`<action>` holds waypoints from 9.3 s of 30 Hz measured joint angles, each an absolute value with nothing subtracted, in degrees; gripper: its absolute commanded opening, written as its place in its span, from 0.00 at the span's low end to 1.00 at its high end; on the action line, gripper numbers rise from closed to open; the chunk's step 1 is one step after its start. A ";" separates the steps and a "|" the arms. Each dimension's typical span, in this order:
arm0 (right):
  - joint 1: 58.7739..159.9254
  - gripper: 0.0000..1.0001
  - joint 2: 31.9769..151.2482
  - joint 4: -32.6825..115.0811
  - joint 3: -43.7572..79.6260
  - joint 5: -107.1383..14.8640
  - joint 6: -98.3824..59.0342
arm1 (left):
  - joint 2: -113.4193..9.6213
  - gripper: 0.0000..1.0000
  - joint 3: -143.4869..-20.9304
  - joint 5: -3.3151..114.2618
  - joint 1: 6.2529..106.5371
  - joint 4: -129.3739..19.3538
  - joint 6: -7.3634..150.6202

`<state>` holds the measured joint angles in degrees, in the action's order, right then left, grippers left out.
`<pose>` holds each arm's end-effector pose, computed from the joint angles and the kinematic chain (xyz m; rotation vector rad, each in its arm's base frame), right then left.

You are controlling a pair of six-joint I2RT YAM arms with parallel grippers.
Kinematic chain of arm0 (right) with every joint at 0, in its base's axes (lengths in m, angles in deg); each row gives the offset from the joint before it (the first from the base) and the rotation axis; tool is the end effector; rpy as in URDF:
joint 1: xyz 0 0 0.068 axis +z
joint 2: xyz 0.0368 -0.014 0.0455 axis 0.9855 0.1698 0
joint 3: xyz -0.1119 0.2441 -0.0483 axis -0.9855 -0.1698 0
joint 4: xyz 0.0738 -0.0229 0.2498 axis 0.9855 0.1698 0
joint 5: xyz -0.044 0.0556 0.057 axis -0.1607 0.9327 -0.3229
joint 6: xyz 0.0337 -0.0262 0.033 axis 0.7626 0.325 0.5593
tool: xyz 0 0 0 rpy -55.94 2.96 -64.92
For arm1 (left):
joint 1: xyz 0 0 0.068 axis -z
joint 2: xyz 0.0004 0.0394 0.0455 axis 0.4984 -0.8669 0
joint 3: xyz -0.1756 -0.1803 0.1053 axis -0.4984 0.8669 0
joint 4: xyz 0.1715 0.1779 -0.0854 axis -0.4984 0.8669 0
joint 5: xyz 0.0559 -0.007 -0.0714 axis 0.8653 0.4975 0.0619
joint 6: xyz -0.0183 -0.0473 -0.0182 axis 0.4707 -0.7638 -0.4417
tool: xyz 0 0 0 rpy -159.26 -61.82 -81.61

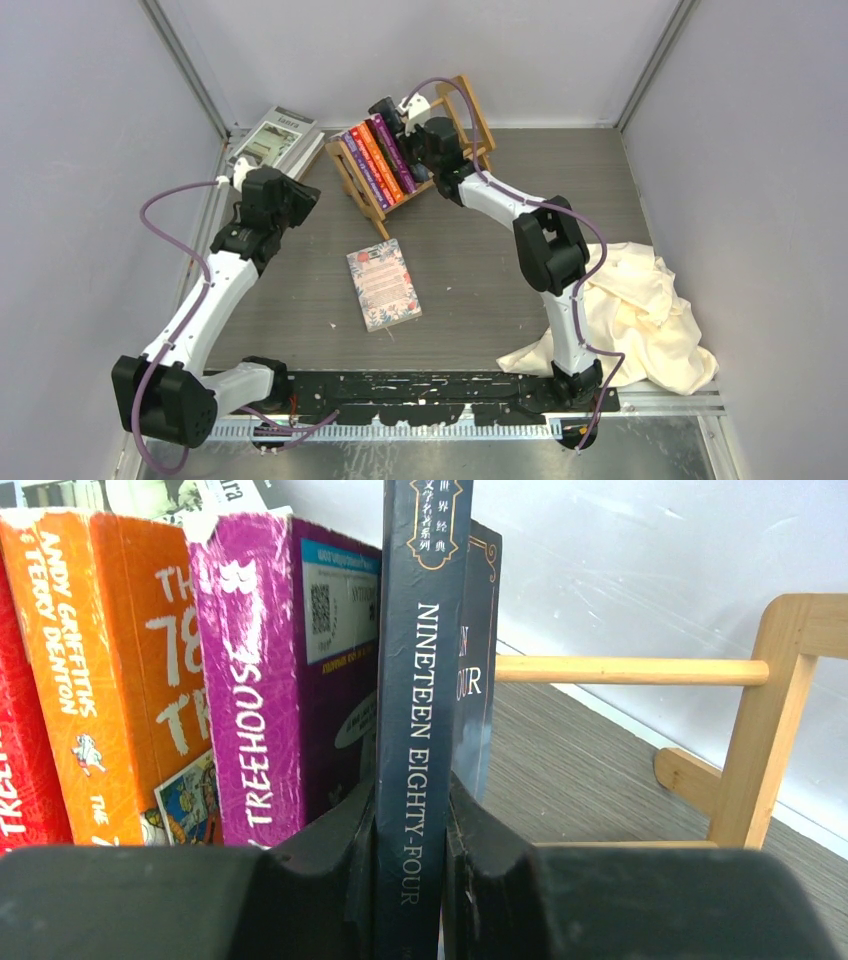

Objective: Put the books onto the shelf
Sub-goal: Place the book on the shelf, then pick up the book from the center of the board.

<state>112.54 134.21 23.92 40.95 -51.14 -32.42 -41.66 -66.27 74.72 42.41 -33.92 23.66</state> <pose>0.4405 0.2806 0.2681 -0.5994 1.6240 0.3801 0.2521 -0.0490 0.3233 -0.9478 1.8738 -0.5790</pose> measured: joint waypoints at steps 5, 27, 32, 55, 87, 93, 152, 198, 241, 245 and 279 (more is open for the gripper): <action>112.84 0.01 134.21 20.33 38.24 -51.73 -32.75 | -40.46 0.32 -64.02 74.94 42.12 -34.84 23.66; 114.24 0.63 130.08 16.24 34.37 -53.92 -33.91 | -39.85 0.32 -61.57 74.98 42.12 -37.27 23.35; 114.48 0.63 128.72 16.86 34.37 -54.23 -33.78 | -39.85 0.32 -61.59 75.00 42.12 -36.96 23.18; 116.82 0.62 112.96 32.37 32.47 -65.05 -28.95 | -38.64 0.37 -63.01 72.36 42.12 -28.63 20.69; 137.50 0.69 92.83 53.29 -3.24 -70.84 1.08 | -31.06 0.43 -36.56 57.87 46.63 -32.55 14.52; 137.48 0.69 96.55 49.77 -4.64 -67.91 3.38 | -34.32 0.43 -34.99 57.84 47.44 -35.74 14.30; 126.00 0.01 111.61 25.34 -11.26 -45.09 21.26 | -50.01 0.44 -36.67 62.63 53.21 -49.66 11.35; 121.72 0.01 106.32 20.46 -15.55 -31.34 41.96 | -38.18 0.59 -31.95 62.70 55.76 -48.33 1.67; 126.16 0.54 98.12 50.89 0.04 -45.83 20.21 | -29.24 0.00 -45.46 72.20 55.96 -26.99 17.87; 133.43 0.53 97.84 56.61 4.49 -55.45 12.71 | -32.15 0.00 -49.52 73.17 56.13 -24.26 21.10; 164.49 0.58 104.16 47.76 8.34 -93.33 -20.82 | -40.79 0.00 -59.86 73.25 57.64 -16.44 25.41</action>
<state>164.49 104.16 47.76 8.34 -93.33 -20.82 -40.79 -59.86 73.25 57.64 -16.44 25.41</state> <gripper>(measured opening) 0.578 0.243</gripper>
